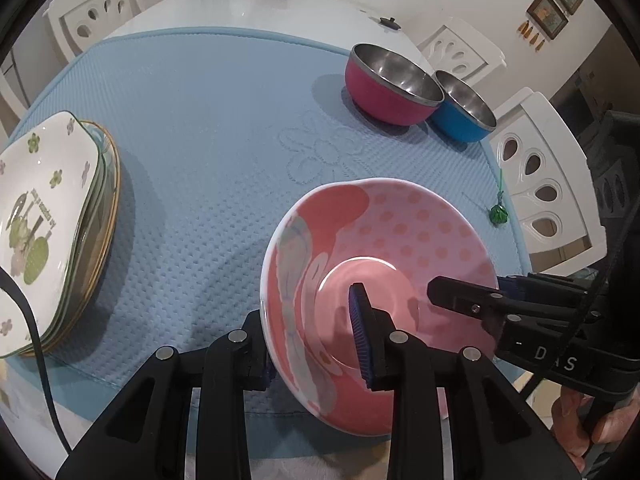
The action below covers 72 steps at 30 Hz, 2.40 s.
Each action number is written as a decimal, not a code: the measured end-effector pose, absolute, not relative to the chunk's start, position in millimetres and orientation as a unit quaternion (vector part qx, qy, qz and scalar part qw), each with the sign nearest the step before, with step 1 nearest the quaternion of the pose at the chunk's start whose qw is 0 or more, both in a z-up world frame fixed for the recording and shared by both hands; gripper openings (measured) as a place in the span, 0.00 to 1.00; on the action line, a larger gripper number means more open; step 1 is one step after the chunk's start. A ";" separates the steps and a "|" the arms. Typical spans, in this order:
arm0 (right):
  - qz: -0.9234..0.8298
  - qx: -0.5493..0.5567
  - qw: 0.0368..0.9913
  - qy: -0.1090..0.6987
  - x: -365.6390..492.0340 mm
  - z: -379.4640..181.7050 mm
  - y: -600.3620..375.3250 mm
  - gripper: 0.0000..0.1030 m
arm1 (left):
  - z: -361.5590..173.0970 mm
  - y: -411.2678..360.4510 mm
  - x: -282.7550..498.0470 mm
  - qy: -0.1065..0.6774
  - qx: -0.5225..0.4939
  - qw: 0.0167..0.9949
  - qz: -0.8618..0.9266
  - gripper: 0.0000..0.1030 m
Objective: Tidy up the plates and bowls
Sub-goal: 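Carry the pink bowl with both grippers beside the plate stack and lower it, then open both grippers to release the pink bowl on the mat, then move both grippers to the magenta steel bowl and grasp its rim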
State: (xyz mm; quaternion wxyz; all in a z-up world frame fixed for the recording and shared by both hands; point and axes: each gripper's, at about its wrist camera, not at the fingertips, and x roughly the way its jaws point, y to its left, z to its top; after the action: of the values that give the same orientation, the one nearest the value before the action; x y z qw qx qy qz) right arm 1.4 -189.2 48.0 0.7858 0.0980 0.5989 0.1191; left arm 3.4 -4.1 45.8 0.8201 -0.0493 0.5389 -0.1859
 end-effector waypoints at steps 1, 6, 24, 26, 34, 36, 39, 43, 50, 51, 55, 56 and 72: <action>0.118 0.099 0.787 0.598 -0.1 49.7 -190.5 0.23 | 46.3 -4.1 3.5 0.539 -0.049 0.820 -0.185 0.27; 0.112 0.110 0.791 0.591 -5.3 58.4 -199.6 0.23 | 56.7 3.8 1.4 0.530 -0.041 0.829 -0.173 0.28; 0.090 0.219 0.816 0.528 -18.3 117.4 -243.8 0.23 | 178.8 19.0 -1.6 0.435 0.010 0.884 -0.170 0.42; 0.082 0.229 0.818 0.521 -15.5 123.5 -249.1 0.26 | 191.6 10.0 8.9 0.421 0.024 0.889 -0.178 0.60; 0.041 0.291 0.808 0.511 5.1 133.1 -277.5 0.54 | 213.7 -20.2 62.4 0.405 0.048 0.886 -0.220 0.66; 0.036 0.313 0.800 0.510 14.7 131.6 -283.3 0.54 | 212.0 -28.2 84.9 0.413 0.040 0.880 -0.233 0.66; 0.029 0.331 0.793 0.510 31.6 128.2 -288.1 0.54 | 201.0 -41.2 118.0 0.437 0.034 0.865 -0.246 0.66; 0.014 0.338 0.789 0.513 61.2 119.9 -285.8 0.54 | 172.2 -57.7 161.1 0.473 0.035 0.840 -0.264 0.66; -0.007 0.329 0.773 0.542 114.0 87.8 -277.3 0.54 | 109.4 -88.0 217.3 0.523 0.051 0.805 -0.276 0.63; -0.008 0.329 0.771 0.545 119.1 83.2 -277.9 0.54 | 101.5 -92.7 222.9 0.529 0.053 0.800 -0.278 0.62; -0.015 0.321 0.768 0.553 140.5 65.6 -281.1 0.54 | 75.8 -105.0 244.1 0.550 0.052 0.784 -0.283 0.58; -0.017 0.319 0.768 0.554 144.4 62.3 -281.7 0.54 | 70.6 -107.6 247.8 0.555 0.050 0.780 -0.285 0.54; -0.008 0.307 0.767 0.563 159.8 35.7 -280.6 0.42 | 38.1 -118.7 260.0 0.580 0.040 0.755 -0.304 0.22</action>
State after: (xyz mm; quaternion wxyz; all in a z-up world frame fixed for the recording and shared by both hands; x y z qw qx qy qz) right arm 159.8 -280.6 35.7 0.7669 0.3073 0.5633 -0.0083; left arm 260.0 -118.7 38.1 0.7549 0.0401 0.5798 -0.3038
